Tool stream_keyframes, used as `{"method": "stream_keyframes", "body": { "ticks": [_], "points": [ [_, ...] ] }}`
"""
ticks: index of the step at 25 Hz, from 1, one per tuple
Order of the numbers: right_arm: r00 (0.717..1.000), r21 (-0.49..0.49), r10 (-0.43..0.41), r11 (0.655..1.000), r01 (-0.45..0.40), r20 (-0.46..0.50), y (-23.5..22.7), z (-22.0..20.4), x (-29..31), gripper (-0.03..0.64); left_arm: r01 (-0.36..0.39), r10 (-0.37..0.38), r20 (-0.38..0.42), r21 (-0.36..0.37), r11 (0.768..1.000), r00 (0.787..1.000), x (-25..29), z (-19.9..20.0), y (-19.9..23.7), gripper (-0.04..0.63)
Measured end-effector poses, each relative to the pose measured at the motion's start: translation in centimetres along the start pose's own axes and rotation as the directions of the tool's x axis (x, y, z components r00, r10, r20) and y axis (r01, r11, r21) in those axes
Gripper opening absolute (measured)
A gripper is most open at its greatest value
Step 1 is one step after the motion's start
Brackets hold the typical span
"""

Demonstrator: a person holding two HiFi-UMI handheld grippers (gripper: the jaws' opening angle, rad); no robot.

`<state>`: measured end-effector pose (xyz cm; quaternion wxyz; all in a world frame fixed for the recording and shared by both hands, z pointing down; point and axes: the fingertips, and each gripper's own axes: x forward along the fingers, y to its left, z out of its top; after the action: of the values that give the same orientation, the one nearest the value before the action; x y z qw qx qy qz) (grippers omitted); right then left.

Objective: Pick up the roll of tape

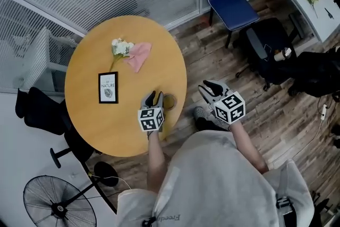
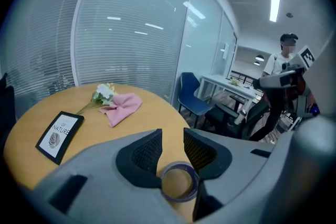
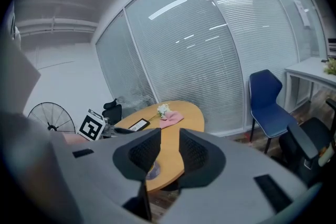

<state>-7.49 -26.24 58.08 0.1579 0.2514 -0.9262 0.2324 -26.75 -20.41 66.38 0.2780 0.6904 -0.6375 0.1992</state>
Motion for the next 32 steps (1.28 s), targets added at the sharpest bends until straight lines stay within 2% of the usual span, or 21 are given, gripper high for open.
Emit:
{"method": "stream_keyframes", "body": {
  "ticks": [8,14,18,26,32],
  "points": [
    [0.999,-0.005,-0.028,1.000,0.028,-0.015,-2.0,0.0,-0.3,0.104,0.033,-0.030,-0.173,0.015,0.999,0.984,3.9,-6.1,1.2,0.115],
    [0.999,-0.007,-0.038,0.999,0.038,-0.029,-2.5,-0.3,0.0,0.104,0.133,-0.113,-0.244,0.068,0.989,0.963,5.0,-8.6,0.8,0.115],
    [0.998,-0.008,-0.047,0.999,0.047,-0.038,-2.4,-0.9,0.0,0.104,0.174,-0.133,-0.301,0.114,0.978,0.944,5.8,-10.2,0.9,0.115],
    [0.997,-0.005,-0.073,0.997,0.072,-0.035,-2.7,-1.1,-0.7,0.104,0.225,-0.148,-0.370,0.173,0.959,0.917,6.7,-11.5,0.4,0.115],
    [0.997,-0.013,-0.070,0.997,0.070,-0.042,-1.9,-1.4,-0.7,0.104,0.226,-0.126,-0.399,0.214,0.950,0.908,7.0,-11.9,0.7,0.114]
  ]
}}
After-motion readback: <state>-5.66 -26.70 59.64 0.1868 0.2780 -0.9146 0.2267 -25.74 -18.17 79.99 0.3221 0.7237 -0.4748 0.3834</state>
